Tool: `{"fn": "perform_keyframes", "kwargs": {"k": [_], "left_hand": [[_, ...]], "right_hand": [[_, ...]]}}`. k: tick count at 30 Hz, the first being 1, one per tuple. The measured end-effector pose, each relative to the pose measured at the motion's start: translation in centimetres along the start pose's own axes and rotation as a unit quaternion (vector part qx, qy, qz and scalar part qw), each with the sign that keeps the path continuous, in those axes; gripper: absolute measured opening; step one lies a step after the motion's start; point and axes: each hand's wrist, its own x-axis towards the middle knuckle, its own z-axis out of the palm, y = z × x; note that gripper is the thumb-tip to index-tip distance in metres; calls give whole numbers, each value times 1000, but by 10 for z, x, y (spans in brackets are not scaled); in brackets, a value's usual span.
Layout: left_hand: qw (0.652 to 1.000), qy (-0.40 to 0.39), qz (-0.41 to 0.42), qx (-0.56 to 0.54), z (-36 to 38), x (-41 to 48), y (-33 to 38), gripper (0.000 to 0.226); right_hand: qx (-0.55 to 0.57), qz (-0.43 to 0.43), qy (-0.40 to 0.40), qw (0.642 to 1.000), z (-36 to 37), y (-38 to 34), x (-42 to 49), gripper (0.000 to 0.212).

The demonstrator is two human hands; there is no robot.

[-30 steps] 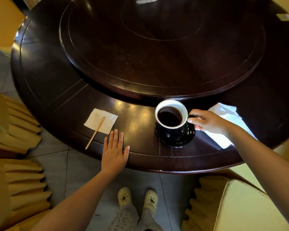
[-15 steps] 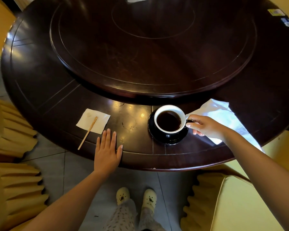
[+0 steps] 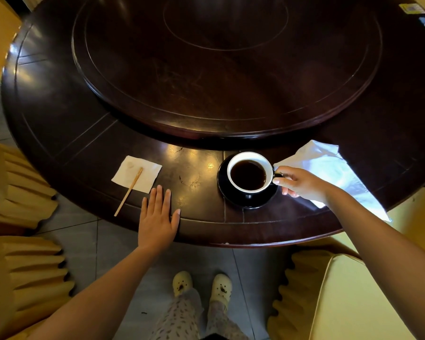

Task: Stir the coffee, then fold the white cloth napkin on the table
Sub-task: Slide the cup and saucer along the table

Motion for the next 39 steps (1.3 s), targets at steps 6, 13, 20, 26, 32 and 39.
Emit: {"fn": "perform_keyframes", "kwargs": {"k": [6, 13, 20, 26, 32, 39], "left_hand": [[1000, -7, 2, 0, -1, -1, 0, 69], [1000, -15, 8, 4, -1, 1, -1, 71], [999, -32, 11, 18, -11, 3, 3, 74], [999, -31, 26, 22, -21, 2, 9, 64], [989, -28, 136, -48, -24, 2, 34, 52], [972, -65, 225, -27, -2, -1, 59, 61]], "right_hand": [[4, 1, 8, 1000, 1, 2, 0, 24], [16, 0, 62, 998, 12, 5, -3, 21], [31, 11, 147, 989, 28, 5, -7, 30], [10, 55, 205, 977, 40, -5, -13, 34], [-94, 93, 312, 941, 55, -16, -29, 37], [-240, 140, 394, 876, 29, 12, -39, 55]]}}
